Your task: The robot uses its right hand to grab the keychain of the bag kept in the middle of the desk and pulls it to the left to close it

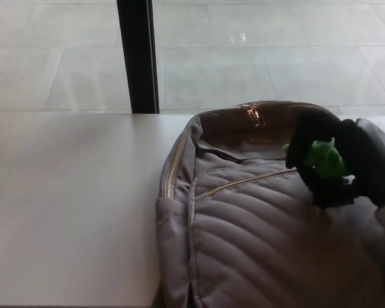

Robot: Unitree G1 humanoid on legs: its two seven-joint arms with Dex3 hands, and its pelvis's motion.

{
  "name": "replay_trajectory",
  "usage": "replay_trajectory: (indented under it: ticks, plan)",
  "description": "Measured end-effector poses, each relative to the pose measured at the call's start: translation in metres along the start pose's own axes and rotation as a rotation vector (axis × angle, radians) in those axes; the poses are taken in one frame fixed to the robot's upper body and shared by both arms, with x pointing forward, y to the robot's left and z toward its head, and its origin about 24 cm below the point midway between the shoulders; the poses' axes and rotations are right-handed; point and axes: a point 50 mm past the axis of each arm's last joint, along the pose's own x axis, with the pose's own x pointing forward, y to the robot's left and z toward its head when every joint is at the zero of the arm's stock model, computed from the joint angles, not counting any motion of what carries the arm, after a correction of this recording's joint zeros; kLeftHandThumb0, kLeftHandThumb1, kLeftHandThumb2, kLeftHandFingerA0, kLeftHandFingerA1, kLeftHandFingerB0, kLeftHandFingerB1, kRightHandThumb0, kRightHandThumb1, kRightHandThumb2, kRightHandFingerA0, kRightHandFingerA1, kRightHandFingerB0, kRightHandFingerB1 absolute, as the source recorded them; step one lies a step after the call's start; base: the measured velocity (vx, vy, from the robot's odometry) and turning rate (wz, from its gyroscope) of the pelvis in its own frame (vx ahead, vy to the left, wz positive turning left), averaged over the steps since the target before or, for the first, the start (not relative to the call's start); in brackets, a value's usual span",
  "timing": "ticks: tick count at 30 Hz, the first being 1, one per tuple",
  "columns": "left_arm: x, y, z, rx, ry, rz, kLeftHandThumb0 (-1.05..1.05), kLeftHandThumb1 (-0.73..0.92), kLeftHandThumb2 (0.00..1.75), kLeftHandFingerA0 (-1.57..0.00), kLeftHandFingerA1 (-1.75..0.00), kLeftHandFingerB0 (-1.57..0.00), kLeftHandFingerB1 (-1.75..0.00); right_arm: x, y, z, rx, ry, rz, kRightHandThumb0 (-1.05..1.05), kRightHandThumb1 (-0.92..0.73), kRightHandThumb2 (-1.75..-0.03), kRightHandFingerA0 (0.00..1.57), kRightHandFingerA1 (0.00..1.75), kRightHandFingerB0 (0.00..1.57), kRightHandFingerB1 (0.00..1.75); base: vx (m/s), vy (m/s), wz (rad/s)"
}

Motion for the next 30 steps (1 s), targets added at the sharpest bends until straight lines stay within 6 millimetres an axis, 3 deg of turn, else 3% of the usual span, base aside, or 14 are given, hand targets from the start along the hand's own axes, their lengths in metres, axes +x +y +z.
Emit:
replay_trajectory:
  ticks: [5, 6, 8, 9, 10, 11, 13, 15, 16, 19, 21, 22, 26, 30]
  plan:
    - [0.001, -0.001, 0.002, 0.001, -0.005, -0.002, -1.05, 0.75, 0.75, -0.69, -1.18, -0.58, -1.11, 0.007, 0.015, 0.007, -0.012, -0.017, 0.061, -0.09, -0.49, -1.18, 0.86, 1.75, 0.69, 1.72, 0.0, 0.0, 0.0]
    - [0.001, -0.001, 0.002, 0.002, -0.005, -0.003, -0.98, 0.36, 1.17, -1.07, -1.29, -0.53, -0.98, 0.008, 0.017, 0.008, -0.019, -0.02, 0.073, -0.12, -0.51, -1.15, 0.87, 1.75, 0.74, 1.62, 0.0, 0.0, 0.0]
    - [0.001, -0.001, 0.002, 0.0, -0.006, -0.005, -0.98, 0.36, 1.17, -1.07, -1.29, -0.53, -0.98, 0.012, 0.022, 0.009, -0.029, -0.023, 0.092, -0.12, -0.51, -1.15, 0.87, 1.75, 0.74, 1.62, 0.0, 0.0, 0.0]
    - [0.001, -0.001, 0.002, -0.001, -0.008, -0.007, -1.05, 0.76, 0.71, -0.72, -1.17, -0.6, -1.13, 0.014, 0.023, 0.011, -0.035, -0.027, 0.101, -0.18, -0.57, -1.01, 0.93, 1.24, 0.8, 0.81, 0.0, 0.0, 0.0]
    - [0.001, -0.001, 0.002, -0.001, -0.007, -0.009, -1.05, 0.76, 0.72, -0.74, -1.18, -0.6, -1.15, 0.017, 0.025, 0.014, -0.043, -0.031, 0.111, -0.18, -0.53, -1.02, 0.95, 1.3, 0.81, 0.96, 0.0, 0.0, 0.0]
    - [0.001, -0.001, 0.002, -0.001, -0.008, -0.009, -0.96, 0.43, 1.2, -1.18, -1.32, -0.59, -1.01, 0.019, 0.027, 0.015, -0.048, -0.032, 0.118, -0.14, -0.49, -1.14, 0.9, 1.75, 0.73, 1.66, 0.0, 0.0, 0.0]
    - [0.001, -0.001, 0.002, -0.001, -0.009, -0.009, -1.05, 0.75, 0.77, -0.76, -1.16, -0.59, -1.11, 0.023, 0.031, 0.019, -0.048, -0.037, 0.139, -0.13, -0.48, -1.15, 0.92, 1.75, 0.74, 1.68, 0.0, 0.0, 0.0]
    - [0.001, -0.001, 0.002, -0.001, -0.009, -0.009, -1.05, 0.54, 1.2, -0.82, -1.12, -0.65, -1.06, 0.025, 0.034, 0.022, -0.052, -0.038, 0.156, -0.12, -0.46, -1.17, 0.92, 1.75, 0.72, 1.74, 0.0, 0.0, 0.0]
    - [0.001, -0.001, 0.002, -0.002, -0.009, -0.009, -1.05, 0.75, 0.74, -0.8, -1.19, -0.62, -1.15, 0.027, 0.036, 0.023, -0.057, -0.036, 0.167, -0.08, -0.43, -1.2, 0.91, 1.75, 0.72, 1.75, 0.0, 0.0, 0.0]
    - [0.002, -0.001, 0.003, -0.004, -0.01, -0.007, -1.05, 0.8, 0.7, -0.77, -1.18, -0.61, -1.16, 0.031, 0.039, 0.026, -0.069, -0.037, 0.191, -0.12, -0.44, -1.21, 0.91, 1.75, 0.74, 1.67, 0.0, 0.0, 0.0]
    - [0.002, -0.001, 0.003, -0.003, -0.011, -0.006, -0.95, 0.44, 1.21, -1.2, -1.33, -0.61, -1.04, 0.034, 0.041, 0.029, -0.077, -0.035, 0.204, -0.1, -0.43, -1.22, 0.9, 1.75, 0.71, 1.72, 0.0, 0.0, 0.0]
    - [0.002, -0.001, 0.004, -0.001, -0.013, -0.007, -1.05, 0.76, 0.75, -0.78, -1.19, -0.61, -1.17, 0.035, 0.042, 0.03, -0.077, -0.035, 0.209, -0.11, -0.45, -1.21, 0.88, 1.75, 0.67, 1.73, 0.0, 0.0, 0.0]
    - [0.002, 0.0, 0.004, 0.005, -0.017, -0.008, -1.05, 0.77, 0.7, -0.79, -1.19, -0.62, -1.17, 0.041, 0.048, 0.033, -0.082, -0.035, 0.234, -0.12, -0.52, -1.1, 0.88, 1.75, 0.69, 1.69, 0.0, 0.0, 0.0]
    - [0.002, -0.001, 0.004, 0.008, -0.015, -0.007, -1.0, 0.46, 1.23, -1.19, -1.34, -0.55, -1.01, 0.045, 0.057, 0.038, -0.077, -0.04, 0.255, -0.13, -0.49, -1.14, 0.86, 1.75, 0.67, 1.7, 0.0, 0.0, 0.0]
